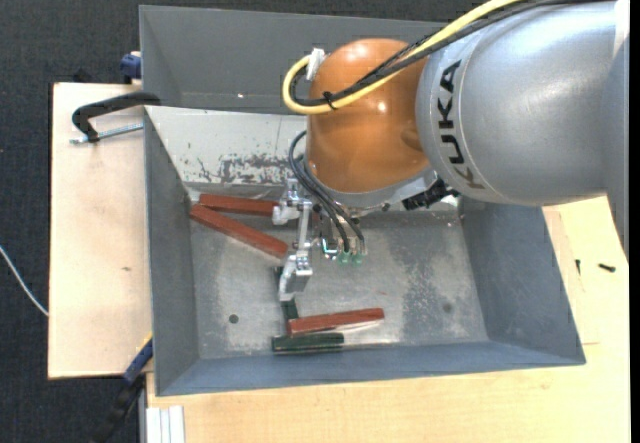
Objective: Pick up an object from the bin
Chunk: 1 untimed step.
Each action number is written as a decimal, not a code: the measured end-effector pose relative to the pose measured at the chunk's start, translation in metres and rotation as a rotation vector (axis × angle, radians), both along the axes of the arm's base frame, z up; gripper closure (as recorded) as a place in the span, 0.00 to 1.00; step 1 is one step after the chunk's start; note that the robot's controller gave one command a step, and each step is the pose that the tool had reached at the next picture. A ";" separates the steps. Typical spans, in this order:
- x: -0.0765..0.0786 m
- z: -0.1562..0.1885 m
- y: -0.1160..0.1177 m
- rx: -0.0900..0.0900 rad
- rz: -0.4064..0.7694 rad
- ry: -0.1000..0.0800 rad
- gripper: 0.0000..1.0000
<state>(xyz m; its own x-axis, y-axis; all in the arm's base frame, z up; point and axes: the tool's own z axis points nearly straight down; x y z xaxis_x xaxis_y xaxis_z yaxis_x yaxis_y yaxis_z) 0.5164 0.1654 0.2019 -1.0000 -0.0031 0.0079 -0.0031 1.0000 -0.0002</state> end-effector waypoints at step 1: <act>0.002 0.004 -0.001 0.002 -0.003 -0.008 0.00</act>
Offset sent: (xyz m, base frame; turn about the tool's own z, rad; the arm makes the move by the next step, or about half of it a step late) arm 0.0801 -0.0029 -0.1319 0.2261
